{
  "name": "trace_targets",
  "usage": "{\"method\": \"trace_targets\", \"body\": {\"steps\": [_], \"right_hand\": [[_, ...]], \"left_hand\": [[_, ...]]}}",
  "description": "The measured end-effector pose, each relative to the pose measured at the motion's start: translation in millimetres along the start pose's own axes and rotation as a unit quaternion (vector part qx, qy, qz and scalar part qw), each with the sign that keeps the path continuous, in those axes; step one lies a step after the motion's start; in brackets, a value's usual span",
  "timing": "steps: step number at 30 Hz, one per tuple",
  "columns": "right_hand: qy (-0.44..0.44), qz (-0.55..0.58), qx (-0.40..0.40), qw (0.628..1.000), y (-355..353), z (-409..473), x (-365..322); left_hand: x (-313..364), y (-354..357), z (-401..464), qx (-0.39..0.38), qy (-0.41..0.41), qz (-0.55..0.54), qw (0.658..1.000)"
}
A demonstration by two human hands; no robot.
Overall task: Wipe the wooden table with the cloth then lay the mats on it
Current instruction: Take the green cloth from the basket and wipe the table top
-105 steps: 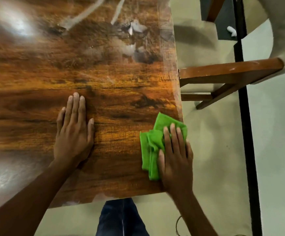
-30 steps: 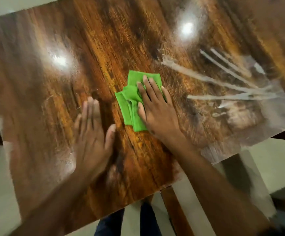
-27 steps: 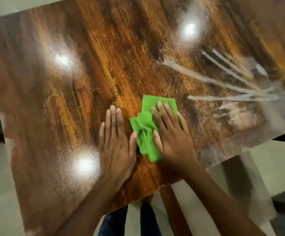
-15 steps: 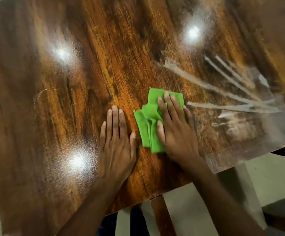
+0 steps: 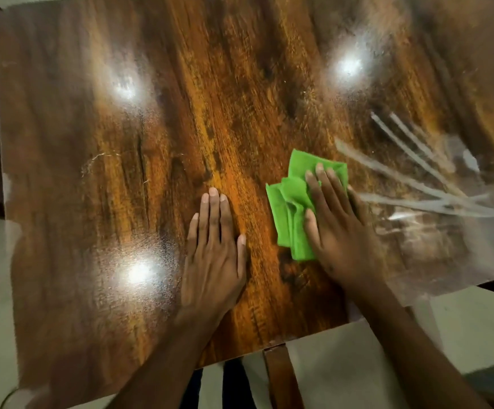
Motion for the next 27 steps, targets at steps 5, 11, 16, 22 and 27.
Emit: {"method": "trace_targets", "body": {"steps": [5, 11, 16, 22, 27], "right_hand": [[0.032, 0.02, -0.019, 0.999, 4.2, -104.8, -9.7], [0.032, 0.034, 0.005, 0.999, 12.6, -55.5, -53.2], [-0.029, 0.018, 0.016, 0.999, 35.1, 54.3, -174.6], [-0.155, 0.026, -0.045, 0.987, 61.7, 102.3, -363.1], [-0.218, 0.017, -0.068, 0.973, 64.8, 35.1, -368.2]], "left_hand": [[2.1, -0.2, 0.8, 0.001, -0.001, -0.011, 1.0], [-14.8, -21.6, -6.7, 0.043, -0.025, -0.078, 0.996], [-131.3, -53.3, -67.2, 0.096, -0.164, -0.104, 0.976], [-230.4, -70.4, -138.8, 0.123, -0.277, -0.064, 0.951], [-235.1, -71.2, -141.8, 0.151, -0.288, -0.097, 0.941]]}}
Point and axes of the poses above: each hand's wrist, its own z-axis towards the middle knuckle, its own y-axis out of the palm, x = y × z, the point moved 7 cm from there along z, towards the middle knuckle, and after that the axes turned 1 degree about z, right-handed, at the moved point
